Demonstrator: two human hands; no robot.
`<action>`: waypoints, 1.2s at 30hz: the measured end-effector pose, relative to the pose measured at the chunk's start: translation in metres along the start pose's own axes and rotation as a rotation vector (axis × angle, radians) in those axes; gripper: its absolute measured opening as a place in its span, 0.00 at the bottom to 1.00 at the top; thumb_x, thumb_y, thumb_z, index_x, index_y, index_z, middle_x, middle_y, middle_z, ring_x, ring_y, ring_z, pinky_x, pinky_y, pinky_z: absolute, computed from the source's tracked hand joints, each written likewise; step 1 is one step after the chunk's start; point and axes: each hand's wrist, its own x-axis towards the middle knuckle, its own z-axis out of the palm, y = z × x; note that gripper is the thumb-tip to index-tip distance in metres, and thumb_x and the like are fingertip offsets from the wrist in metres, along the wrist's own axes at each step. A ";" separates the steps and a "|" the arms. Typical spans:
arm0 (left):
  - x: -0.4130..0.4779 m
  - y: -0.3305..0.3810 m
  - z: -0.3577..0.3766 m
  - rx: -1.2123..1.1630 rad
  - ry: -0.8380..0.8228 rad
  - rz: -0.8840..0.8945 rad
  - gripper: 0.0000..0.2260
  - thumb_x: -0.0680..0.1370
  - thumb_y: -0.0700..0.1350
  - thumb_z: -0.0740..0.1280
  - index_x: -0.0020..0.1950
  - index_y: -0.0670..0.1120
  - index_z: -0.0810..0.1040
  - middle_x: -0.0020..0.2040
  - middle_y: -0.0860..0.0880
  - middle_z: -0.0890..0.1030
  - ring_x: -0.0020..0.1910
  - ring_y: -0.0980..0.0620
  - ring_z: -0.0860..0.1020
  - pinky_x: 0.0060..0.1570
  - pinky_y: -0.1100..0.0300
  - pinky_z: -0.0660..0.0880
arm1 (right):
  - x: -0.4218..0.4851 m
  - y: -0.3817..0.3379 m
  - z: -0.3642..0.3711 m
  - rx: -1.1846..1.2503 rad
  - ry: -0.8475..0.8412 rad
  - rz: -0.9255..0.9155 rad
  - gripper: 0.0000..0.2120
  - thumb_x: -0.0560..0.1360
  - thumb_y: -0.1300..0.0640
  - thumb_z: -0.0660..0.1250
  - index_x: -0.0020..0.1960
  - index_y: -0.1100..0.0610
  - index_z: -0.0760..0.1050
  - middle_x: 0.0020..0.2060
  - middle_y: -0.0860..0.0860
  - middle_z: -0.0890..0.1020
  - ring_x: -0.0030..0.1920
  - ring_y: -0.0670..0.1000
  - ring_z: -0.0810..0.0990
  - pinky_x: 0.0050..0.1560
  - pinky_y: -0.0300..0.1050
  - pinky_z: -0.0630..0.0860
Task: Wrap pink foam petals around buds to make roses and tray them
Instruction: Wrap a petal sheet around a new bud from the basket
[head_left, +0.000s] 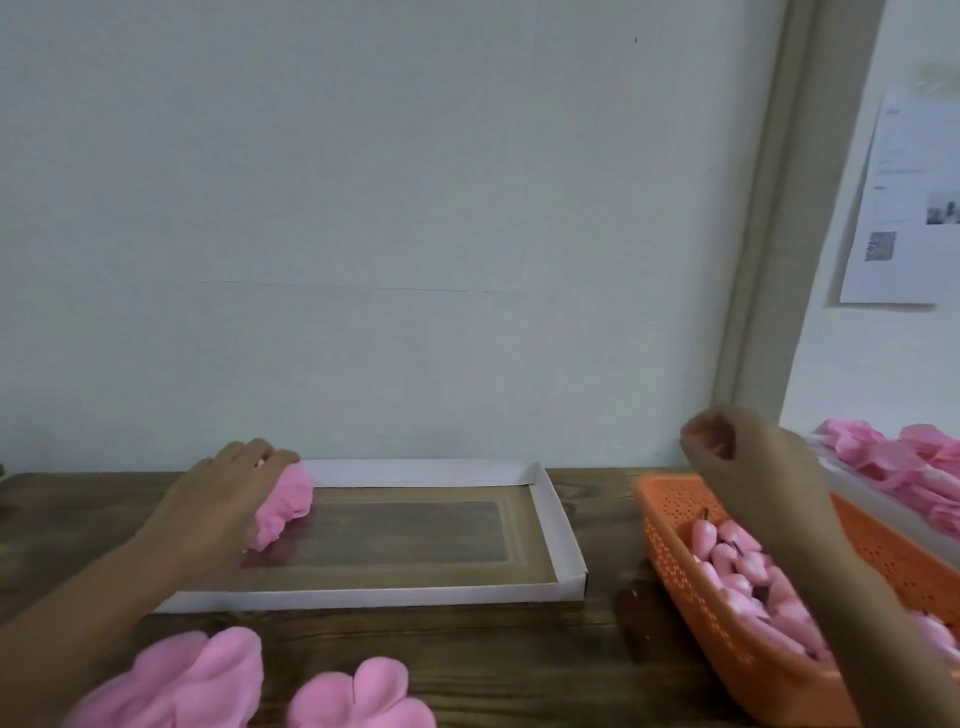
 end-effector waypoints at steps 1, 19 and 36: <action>-0.007 0.009 -0.011 -0.093 0.025 0.032 0.11 0.77 0.47 0.72 0.57 0.59 0.79 0.57 0.53 0.81 0.54 0.55 0.79 0.53 0.60 0.77 | 0.015 0.019 -0.002 -0.216 -0.181 0.041 0.02 0.79 0.55 0.70 0.49 0.48 0.80 0.45 0.47 0.86 0.43 0.48 0.82 0.42 0.45 0.76; -0.059 0.106 -0.032 -0.670 -0.493 0.063 0.16 0.70 0.43 0.76 0.57 0.51 0.81 0.44 0.52 0.87 0.36 0.65 0.78 0.34 0.73 0.69 | 0.042 0.089 0.008 -0.754 -1.065 0.174 0.20 0.62 0.55 0.84 0.51 0.44 0.84 0.44 0.45 0.87 0.43 0.47 0.88 0.34 0.34 0.79; -0.054 0.103 -0.042 -0.931 -0.366 0.013 0.09 0.70 0.43 0.80 0.34 0.58 0.87 0.37 0.56 0.87 0.38 0.59 0.84 0.39 0.67 0.78 | 0.044 0.082 -0.007 -0.747 -1.110 0.118 0.21 0.74 0.61 0.77 0.63 0.49 0.77 0.64 0.51 0.80 0.58 0.54 0.85 0.56 0.46 0.85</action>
